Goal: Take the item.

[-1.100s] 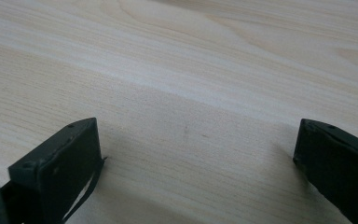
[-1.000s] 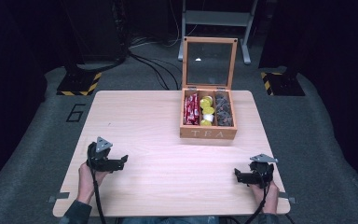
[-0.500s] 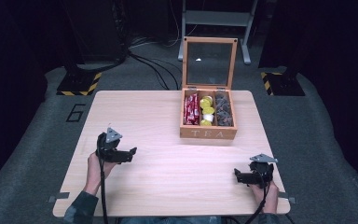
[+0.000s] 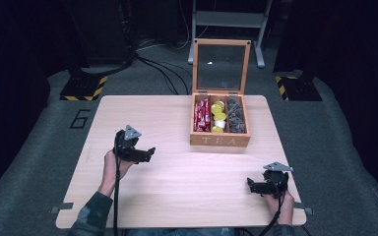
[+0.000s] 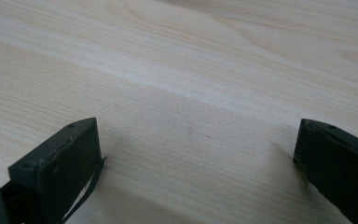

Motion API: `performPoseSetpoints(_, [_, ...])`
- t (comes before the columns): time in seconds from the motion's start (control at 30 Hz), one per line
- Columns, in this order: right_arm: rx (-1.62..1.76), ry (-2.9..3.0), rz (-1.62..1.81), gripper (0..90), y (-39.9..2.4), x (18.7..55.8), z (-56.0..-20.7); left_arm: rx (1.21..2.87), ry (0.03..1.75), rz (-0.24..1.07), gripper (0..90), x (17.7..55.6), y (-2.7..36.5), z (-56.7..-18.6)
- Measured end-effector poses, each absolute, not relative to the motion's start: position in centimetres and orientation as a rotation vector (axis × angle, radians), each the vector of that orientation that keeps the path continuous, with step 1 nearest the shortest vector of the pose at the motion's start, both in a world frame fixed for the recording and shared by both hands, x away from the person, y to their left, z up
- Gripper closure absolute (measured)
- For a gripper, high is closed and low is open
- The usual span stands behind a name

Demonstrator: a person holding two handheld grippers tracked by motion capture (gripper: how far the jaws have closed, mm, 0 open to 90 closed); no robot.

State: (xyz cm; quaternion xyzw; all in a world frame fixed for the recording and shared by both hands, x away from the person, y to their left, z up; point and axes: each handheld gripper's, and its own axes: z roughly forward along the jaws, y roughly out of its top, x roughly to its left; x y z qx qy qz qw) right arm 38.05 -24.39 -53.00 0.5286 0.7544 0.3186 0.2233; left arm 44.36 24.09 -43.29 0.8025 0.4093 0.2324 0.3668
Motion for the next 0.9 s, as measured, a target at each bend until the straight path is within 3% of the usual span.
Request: performPoseSetpoints(0.9, [1.457,2.082,0.882,0.0,-24.4,38.1,-53.0,2.094,0.977,0.52,11.0,49.4,18.6,-41.6])
